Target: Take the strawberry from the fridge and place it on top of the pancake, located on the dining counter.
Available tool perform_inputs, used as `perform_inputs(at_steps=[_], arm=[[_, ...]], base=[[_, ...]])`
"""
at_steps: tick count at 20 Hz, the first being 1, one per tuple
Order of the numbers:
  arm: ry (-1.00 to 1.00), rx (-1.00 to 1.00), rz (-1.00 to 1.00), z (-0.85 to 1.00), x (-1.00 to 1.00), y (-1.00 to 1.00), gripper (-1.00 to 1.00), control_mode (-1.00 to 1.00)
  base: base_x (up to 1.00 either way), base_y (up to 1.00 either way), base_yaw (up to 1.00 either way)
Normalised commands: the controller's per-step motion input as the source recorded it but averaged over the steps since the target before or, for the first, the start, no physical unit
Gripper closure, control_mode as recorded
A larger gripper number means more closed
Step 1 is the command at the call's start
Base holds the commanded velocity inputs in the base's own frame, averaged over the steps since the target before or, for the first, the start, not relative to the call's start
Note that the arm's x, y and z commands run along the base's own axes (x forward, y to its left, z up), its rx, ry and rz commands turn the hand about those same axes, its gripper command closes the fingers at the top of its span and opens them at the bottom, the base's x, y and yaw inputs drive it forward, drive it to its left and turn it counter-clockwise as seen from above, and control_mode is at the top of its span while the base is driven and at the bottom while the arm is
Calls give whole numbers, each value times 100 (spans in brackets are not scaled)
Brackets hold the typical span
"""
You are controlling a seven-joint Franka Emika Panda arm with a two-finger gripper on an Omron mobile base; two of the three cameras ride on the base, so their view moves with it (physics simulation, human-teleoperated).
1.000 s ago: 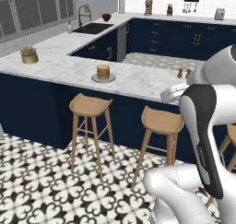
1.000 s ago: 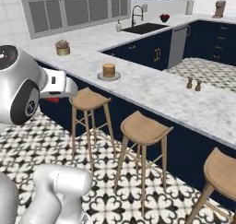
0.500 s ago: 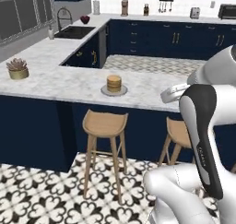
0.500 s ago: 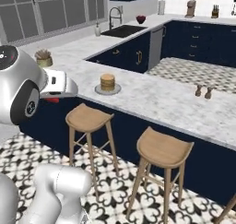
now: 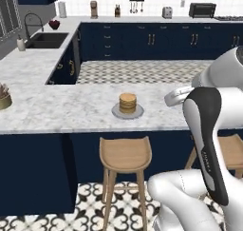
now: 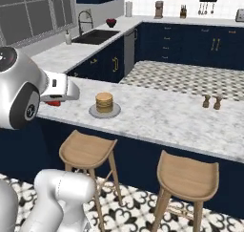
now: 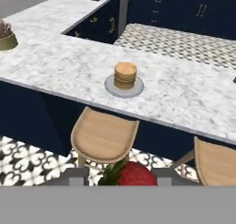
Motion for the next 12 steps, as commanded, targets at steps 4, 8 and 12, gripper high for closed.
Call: perform_inputs(at_steps=[4,8,12], arm=[[0,0,0,0,0,0,100,100],[0,0,0,0,0,0,100,100],[14,0,0,-2,75,25,100,-100]], base=[[73,64,-37],[82,54,-8],[25,8,0]])
